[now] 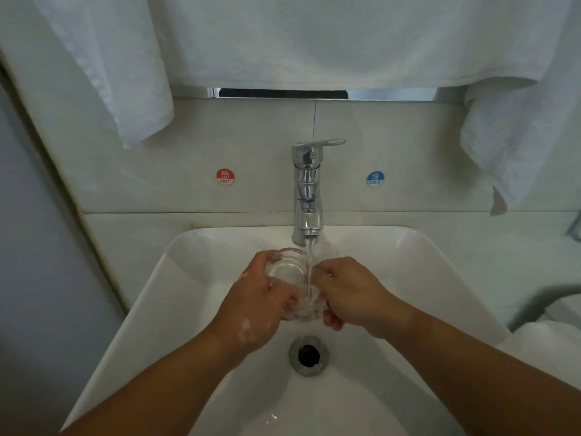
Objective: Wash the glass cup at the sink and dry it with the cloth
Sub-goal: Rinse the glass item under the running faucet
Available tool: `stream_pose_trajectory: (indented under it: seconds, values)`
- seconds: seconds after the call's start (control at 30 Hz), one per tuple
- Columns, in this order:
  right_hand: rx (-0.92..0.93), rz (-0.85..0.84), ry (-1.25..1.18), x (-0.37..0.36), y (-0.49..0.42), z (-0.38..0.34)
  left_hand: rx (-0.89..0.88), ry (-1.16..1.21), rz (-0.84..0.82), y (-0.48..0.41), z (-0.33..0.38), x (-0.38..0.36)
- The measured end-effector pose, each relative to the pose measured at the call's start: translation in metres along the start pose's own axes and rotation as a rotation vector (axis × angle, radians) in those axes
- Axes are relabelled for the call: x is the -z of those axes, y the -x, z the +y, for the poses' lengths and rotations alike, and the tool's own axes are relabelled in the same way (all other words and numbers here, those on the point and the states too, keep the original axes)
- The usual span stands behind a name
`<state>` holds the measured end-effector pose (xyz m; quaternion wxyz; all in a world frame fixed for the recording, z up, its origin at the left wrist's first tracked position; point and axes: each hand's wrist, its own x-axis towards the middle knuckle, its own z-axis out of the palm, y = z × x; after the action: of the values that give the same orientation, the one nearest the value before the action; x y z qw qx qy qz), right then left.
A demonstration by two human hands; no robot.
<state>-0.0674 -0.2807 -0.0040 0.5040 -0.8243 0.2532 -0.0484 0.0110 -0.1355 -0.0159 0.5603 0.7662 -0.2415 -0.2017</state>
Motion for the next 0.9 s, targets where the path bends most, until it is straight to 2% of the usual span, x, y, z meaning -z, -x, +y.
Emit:
stream_pose_trajectory:
  seconds: [0.17, 0.27, 0.33, 0.47, 0.5, 0.6, 0.67, 0.77, 0.83, 0.9]
  values:
    - [-0.043, -0.11, -0.193, -0.005, 0.007, -0.009, -0.036, 0.015, 0.074, 0.001, 0.001, -0.003]
    - [0.043, 0.016, 0.11, -0.002, 0.003, -0.004, 0.071, 0.075, -0.035, -0.001, 0.002, -0.001]
    - [0.048, 0.036, 0.158, -0.003, 0.003, -0.004, 0.078, 0.086, -0.022, 0.002, 0.003, -0.003]
    - [-0.038, -0.147, -0.194, -0.008, 0.008, -0.009, -0.024, -0.034, 0.121, 0.001, 0.003, -0.003]
    - [-0.008, -0.133, -0.15, -0.007, 0.006, -0.008, -0.015, -0.049, 0.101, 0.0, 0.003, -0.001]
    - [0.108, 0.045, 0.277, -0.002, 0.002, -0.004, 0.099, 0.084, -0.103, 0.002, 0.005, 0.005]
    - [0.105, 0.064, 0.31, -0.001, 0.003, -0.004, 0.143, 0.162, -0.159, 0.003, 0.008, 0.004]
    - [0.05, -0.077, 0.12, 0.004, 0.006, -0.006, 0.154, 0.236, -0.044, 0.001, 0.006, 0.005]
    - [-0.005, -0.202, 0.041, 0.017, 0.008, -0.008, 0.169, 0.266, -0.068, 0.002, 0.007, 0.005]
    - [-0.036, -0.251, 0.019, 0.028, 0.01, -0.01, 0.176, 0.233, -0.128, 0.005, 0.008, 0.005]
